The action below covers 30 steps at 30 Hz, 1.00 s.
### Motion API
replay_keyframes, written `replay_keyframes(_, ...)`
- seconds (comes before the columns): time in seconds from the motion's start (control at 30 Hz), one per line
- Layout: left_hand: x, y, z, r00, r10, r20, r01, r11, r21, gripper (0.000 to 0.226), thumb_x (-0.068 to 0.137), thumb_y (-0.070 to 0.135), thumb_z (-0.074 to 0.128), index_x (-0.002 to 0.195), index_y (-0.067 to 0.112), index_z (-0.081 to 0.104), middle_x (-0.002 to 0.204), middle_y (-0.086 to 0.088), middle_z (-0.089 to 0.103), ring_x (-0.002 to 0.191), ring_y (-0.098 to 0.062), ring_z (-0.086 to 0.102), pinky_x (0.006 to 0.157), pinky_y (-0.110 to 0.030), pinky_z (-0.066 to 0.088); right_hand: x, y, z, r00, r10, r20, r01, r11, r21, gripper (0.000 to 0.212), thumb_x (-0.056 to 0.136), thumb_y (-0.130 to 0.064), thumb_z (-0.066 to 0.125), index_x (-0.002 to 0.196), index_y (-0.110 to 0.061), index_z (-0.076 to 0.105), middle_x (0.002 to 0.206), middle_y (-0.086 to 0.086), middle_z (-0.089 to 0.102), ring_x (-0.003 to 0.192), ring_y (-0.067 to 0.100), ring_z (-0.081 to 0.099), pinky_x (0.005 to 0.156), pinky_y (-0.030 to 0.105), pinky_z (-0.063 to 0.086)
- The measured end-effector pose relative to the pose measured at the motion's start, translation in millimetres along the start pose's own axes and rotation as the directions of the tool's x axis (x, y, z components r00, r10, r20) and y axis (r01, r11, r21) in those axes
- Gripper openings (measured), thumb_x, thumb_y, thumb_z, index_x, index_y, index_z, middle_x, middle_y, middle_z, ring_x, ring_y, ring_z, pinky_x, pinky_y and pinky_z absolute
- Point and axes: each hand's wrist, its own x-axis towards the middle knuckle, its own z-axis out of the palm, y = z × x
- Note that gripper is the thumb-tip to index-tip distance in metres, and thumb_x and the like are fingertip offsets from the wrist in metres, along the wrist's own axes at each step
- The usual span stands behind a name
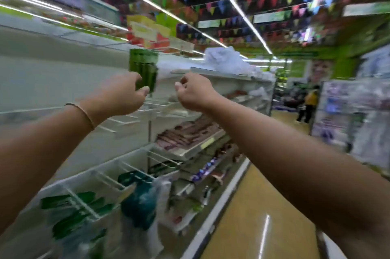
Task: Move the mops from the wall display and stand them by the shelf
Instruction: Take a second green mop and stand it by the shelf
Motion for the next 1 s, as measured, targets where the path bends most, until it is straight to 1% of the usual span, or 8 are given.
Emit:
replay_keyframes(0.07,3,32,31,0.999,0.049,0.015,-0.048,0.997,-0.053,0.047,0.095,0.034,0.052,0.132,0.005,0.051,0.126,-0.024,0.058,0.115,-0.041,0.054,0.099,-0.044,0.044,-6,37,-10,0.999,0.049,-0.007,-0.049,0.998,-0.028,0.033,0.098,-0.032,0.047,0.112,-0.005,0.063,0.117,0.015,0.066,0.110,0.032,0.059,0.090,0.031,0.043)
replay_keyframes(0.17,9,75,68,0.992,0.115,0.058,-0.107,0.988,-0.115,0.048,0.097,0.031,0.049,0.137,0.006,0.046,0.133,-0.021,0.055,0.121,-0.037,0.051,0.100,-0.042,0.041,-13,85,-25,0.993,0.112,-0.022,-0.113,0.991,-0.066,0.035,0.098,-0.032,0.048,0.117,-0.005,0.060,0.122,0.014,0.064,0.114,0.032,0.057,0.095,0.033,0.043)
replay_keyframes(0.33,32,115,112,0.971,0.224,0.086,-0.211,0.968,-0.139,0.045,0.097,0.030,0.046,0.136,0.007,0.047,0.131,-0.019,0.057,0.119,-0.034,0.053,0.099,-0.040,0.043,-18,152,-40,0.972,0.234,-0.034,-0.235,0.969,-0.071,0.036,0.098,-0.034,0.048,0.120,-0.007,0.058,0.120,0.012,0.062,0.113,0.030,0.056,0.098,0.039,0.047)
replay_keyframes(0.5,61,145,166,0.948,0.292,0.124,-0.265,0.944,-0.196,0.043,0.097,0.030,0.046,0.132,0.007,0.049,0.129,-0.020,0.057,0.116,-0.035,0.054,0.097,-0.041,0.045,-22,212,-33,0.939,0.343,-0.041,-0.345,0.935,-0.080,0.037,0.097,-0.037,0.051,0.121,-0.010,0.057,0.116,0.010,0.061,0.107,0.027,0.057,0.094,0.040,0.050)
replay_keyframes(0.67,97,173,233,0.904,0.382,0.190,-0.325,0.905,-0.274,0.037,0.096,0.032,0.046,0.125,0.010,0.052,0.119,-0.014,0.062,0.102,-0.027,0.060,0.085,-0.036,0.051,-17,265,-28,0.888,0.455,-0.067,-0.460,0.879,-0.124,0.041,0.097,-0.036,0.051,0.129,-0.010,0.055,0.124,0.008,0.060,0.109,0.024,0.056,0.094,0.039,0.050)
replay_keyframes(0.77,129,189,267,0.882,0.421,0.212,-0.345,0.883,-0.318,0.037,0.095,0.037,0.045,0.122,0.012,0.052,0.113,-0.012,0.063,0.094,-0.027,0.061,0.081,-0.041,0.055,-5,294,-29,0.854,0.506,-0.118,-0.519,0.842,-0.148,0.039,0.098,-0.035,0.051,0.129,-0.011,0.055,0.121,0.008,0.060,0.107,0.024,0.057,0.090,0.035,0.049)
replay_keyframes(0.9,174,212,298,0.855,0.472,0.214,-0.392,0.859,-0.329,0.041,0.097,0.036,0.042,0.127,0.009,0.049,0.124,-0.015,0.059,0.109,-0.030,0.058,0.090,-0.041,0.051,19,333,-32,0.801,0.570,-0.182,-0.596,0.788,-0.156,0.041,0.097,-0.038,0.051,0.127,-0.011,0.056,0.119,0.009,0.063,0.106,0.026,0.060,0.092,0.043,0.052)
replay_keyframes(1.0,198,231,317,0.836,0.510,0.204,-0.411,0.828,-0.382,0.038,0.097,0.032,0.043,0.126,0.008,0.050,0.123,-0.015,0.059,0.110,-0.030,0.056,0.090,-0.040,0.049,28,359,-30,0.754,0.617,-0.225,-0.652,0.745,-0.141,0.045,0.095,-0.039,0.051,0.131,-0.012,0.055,0.125,0.009,0.061,0.111,0.026,0.059,0.096,0.044,0.051)
